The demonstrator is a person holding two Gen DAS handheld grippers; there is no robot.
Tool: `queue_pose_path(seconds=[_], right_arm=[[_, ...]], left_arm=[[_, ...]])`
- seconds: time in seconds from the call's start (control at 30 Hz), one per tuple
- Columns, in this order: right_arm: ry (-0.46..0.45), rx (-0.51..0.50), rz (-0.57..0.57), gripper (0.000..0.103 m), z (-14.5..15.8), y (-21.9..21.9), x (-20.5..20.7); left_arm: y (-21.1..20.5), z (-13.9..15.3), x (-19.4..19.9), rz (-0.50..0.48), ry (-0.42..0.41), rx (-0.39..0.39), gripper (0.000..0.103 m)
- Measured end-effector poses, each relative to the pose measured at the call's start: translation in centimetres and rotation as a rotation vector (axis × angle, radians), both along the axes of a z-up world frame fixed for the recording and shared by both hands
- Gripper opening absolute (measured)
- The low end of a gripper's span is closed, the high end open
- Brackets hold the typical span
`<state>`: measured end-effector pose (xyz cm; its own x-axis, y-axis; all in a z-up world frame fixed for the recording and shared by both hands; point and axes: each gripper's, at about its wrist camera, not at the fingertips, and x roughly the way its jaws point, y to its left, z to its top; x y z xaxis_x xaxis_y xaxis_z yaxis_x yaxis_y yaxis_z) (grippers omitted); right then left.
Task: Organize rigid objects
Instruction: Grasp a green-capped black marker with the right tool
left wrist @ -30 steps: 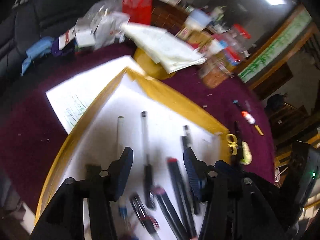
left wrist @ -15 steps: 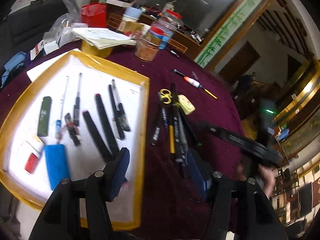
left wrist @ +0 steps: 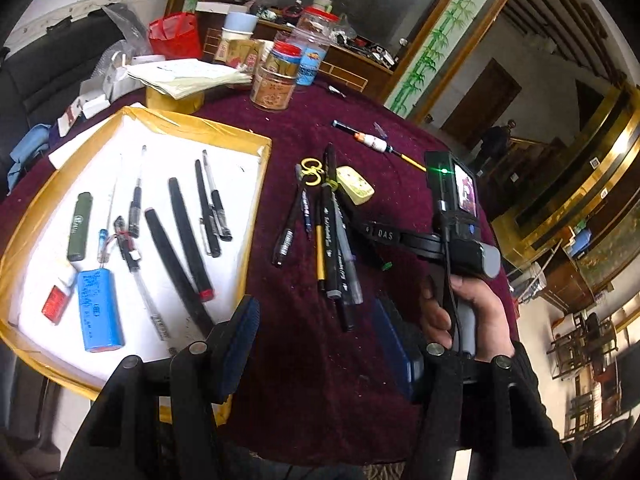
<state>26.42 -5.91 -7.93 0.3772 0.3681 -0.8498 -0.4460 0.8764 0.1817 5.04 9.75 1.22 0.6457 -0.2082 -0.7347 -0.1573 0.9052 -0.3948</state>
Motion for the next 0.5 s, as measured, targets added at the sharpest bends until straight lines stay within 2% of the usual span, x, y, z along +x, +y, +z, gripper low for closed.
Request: queue_pose_path(seconds=[0.2, 0.43, 0.5], right_arm=[[0.009, 0.026, -0.004, 0.015, 0.1, -3.4, -4.7], [-0.003, 0.131, -0.1, 0.015, -0.3, -9.1, -10.0], [-0.002, 0.141, -0.107, 0.015, -0.3, -9.6, -10.4]], left_arm=[[-1.2, -1.4, 3.1, -0.048, 0.049, -0.014, 0.063], [-3.2, -4.3, 10.3, -0.12, 0.139, 0.048, 0.06], [-3.5, -5.2, 12.1, -0.121, 0.166, 0.043, 0.055]])
